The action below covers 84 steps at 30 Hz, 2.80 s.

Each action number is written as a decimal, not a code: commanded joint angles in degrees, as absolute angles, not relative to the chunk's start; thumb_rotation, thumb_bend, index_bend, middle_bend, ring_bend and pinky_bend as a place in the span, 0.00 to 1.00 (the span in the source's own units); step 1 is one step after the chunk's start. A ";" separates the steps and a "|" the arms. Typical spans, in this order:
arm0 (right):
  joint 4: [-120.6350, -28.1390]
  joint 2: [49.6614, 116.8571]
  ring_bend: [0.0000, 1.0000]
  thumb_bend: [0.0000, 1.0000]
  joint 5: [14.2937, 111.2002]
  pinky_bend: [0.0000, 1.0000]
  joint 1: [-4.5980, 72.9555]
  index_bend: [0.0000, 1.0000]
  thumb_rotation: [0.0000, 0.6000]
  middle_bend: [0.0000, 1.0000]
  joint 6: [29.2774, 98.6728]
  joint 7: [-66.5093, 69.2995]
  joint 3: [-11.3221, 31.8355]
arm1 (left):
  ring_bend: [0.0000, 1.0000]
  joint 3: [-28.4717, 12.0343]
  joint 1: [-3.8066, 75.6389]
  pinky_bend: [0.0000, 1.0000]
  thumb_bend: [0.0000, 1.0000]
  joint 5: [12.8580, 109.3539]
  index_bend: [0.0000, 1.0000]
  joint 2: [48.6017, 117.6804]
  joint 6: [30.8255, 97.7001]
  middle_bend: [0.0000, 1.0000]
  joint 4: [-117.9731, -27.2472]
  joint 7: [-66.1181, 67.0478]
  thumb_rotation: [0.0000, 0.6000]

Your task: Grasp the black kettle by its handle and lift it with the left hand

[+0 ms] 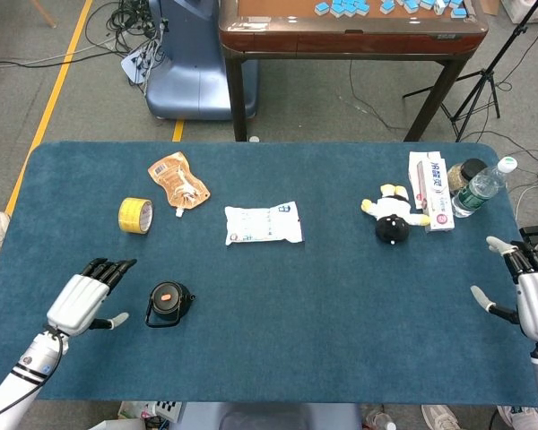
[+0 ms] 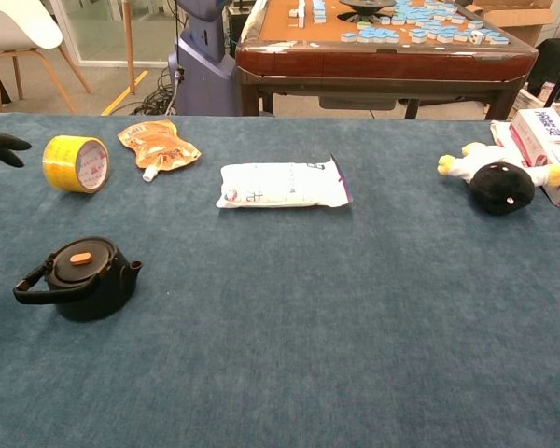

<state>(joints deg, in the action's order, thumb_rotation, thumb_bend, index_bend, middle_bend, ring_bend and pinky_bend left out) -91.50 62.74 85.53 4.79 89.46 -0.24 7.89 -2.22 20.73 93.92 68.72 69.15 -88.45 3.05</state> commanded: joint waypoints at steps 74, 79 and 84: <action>-86.68 64.62 0.20 0.21 83.65 0.26 4.02 0.21 1.00 0.32 87.82 3.88 7.28 | 0.01 -4.09 32.10 0.00 0.15 80.07 0.00 73.45 56.48 0.00 -85.01 6.39 1.00; -86.75 64.66 0.20 0.21 83.97 0.26 4.17 0.21 1.00 0.32 87.67 4.01 7.18 | 0.09 -1.96 30.25 0.01 0.15 84.61 0.14 72.85 61.04 0.07 -86.44 6.38 1.00; -86.98 64.45 0.20 0.21 84.34 0.26 4.11 0.21 1.00 0.32 87.88 4.13 7.07 | 0.18 -0.37 29.55 0.01 0.15 88.40 0.29 72.41 63.52 0.19 -87.31 6.11 1.00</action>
